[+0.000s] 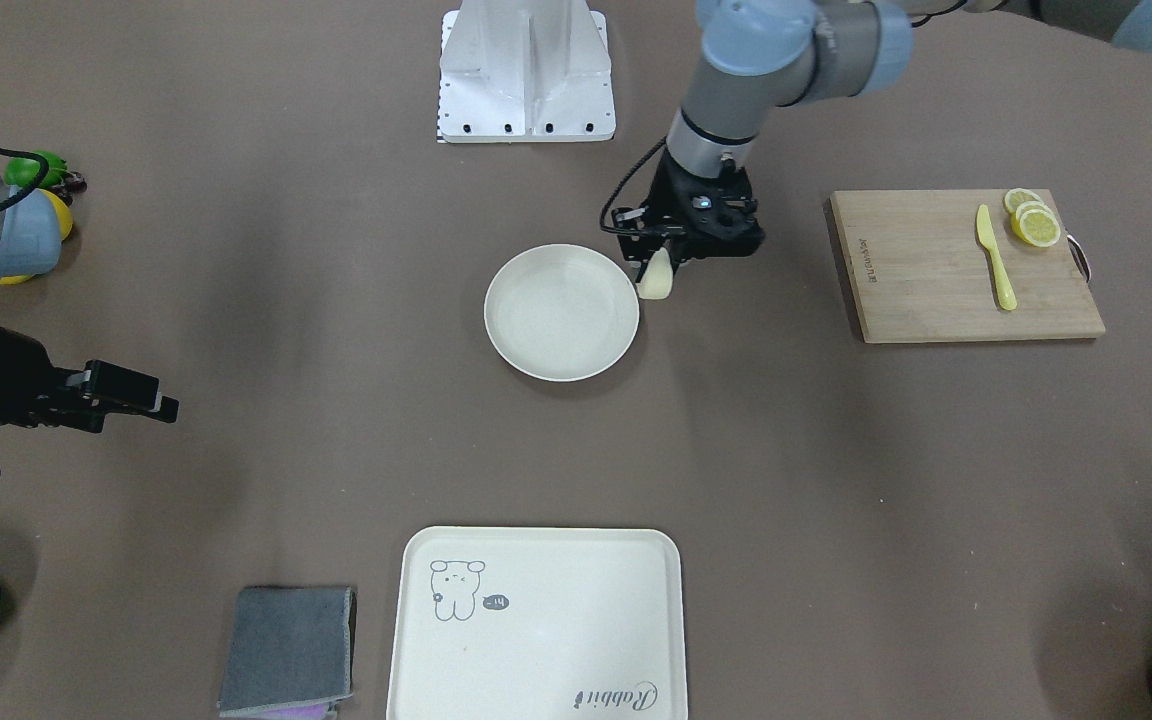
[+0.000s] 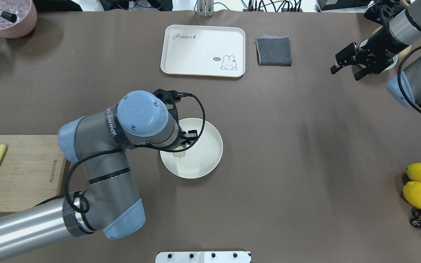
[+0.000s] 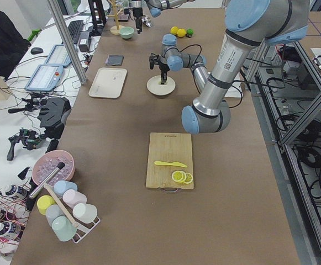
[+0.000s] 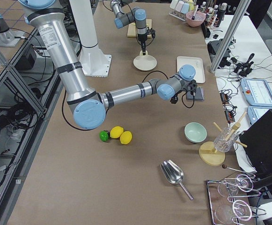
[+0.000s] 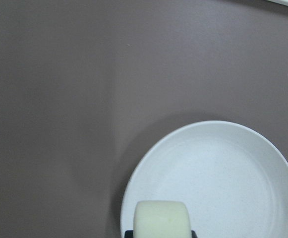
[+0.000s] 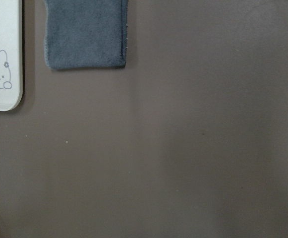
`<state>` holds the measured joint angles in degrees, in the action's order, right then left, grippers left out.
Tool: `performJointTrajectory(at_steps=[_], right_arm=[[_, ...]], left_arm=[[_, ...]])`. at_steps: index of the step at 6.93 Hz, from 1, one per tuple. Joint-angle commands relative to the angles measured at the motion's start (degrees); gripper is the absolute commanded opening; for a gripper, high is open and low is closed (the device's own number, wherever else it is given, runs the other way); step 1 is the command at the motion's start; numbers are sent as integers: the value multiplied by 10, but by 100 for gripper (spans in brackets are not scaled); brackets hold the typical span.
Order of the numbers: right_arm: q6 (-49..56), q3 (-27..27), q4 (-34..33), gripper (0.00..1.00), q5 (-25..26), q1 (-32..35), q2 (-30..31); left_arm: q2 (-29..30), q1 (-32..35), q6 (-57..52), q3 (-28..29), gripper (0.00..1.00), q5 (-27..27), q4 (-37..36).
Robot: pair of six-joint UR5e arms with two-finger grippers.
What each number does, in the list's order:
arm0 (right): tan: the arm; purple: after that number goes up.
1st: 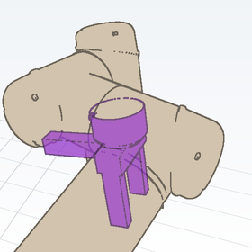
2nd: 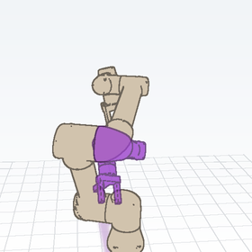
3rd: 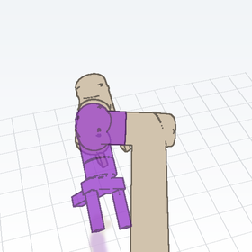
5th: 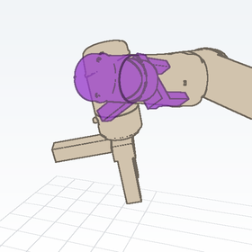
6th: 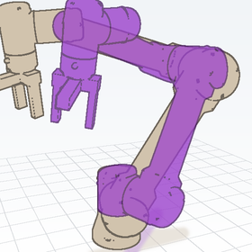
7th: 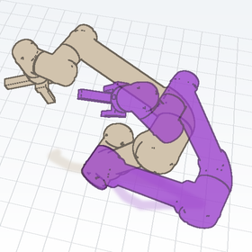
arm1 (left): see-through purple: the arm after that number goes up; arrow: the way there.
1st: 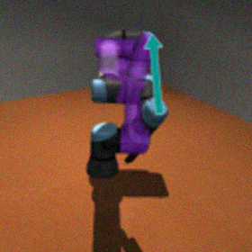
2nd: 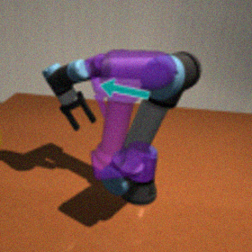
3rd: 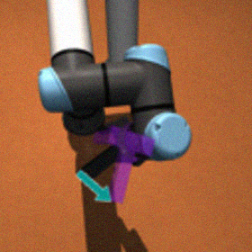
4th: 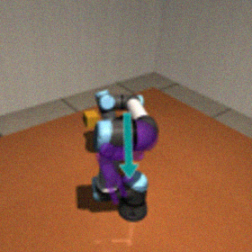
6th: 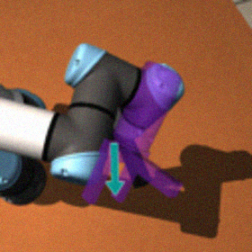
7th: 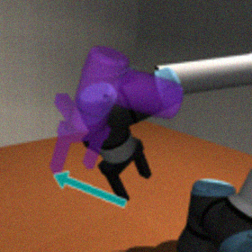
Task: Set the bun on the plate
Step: 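Lower the bun onto the plate and open the left gripper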
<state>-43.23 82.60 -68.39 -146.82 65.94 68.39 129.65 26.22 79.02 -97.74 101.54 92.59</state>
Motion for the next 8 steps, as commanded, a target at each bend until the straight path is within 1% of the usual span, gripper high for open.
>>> performJointTrajectory(at_steps=[1,2,3,4,5,6,7,8], right_arm=[[16,-3,1,100,0,3,10],[16,-1,2,100,0,3,13],[16,-3,3,100,1,3,13],[16,-4,3,100,1,3,13],[15,-2,2,100,0,2,12],[13,-2,3,100,0,2,10],[7,4,2,100,0,2,8],[7,4,2,100,0,2,8]], left_arm=[[21,-13,4,76,43,-23,61],[23,-14,3,99,43,-23,86],[22,-14,3,105,43,-23,89],[22,-14,3,107,57,-23,89],[24,-14,-2,106,97,-23,88],[27,-13,-1,100,98,-24,87],[26,-9,-2,73,98,-23,86],[11,20,-2,3,98,-19,48]])
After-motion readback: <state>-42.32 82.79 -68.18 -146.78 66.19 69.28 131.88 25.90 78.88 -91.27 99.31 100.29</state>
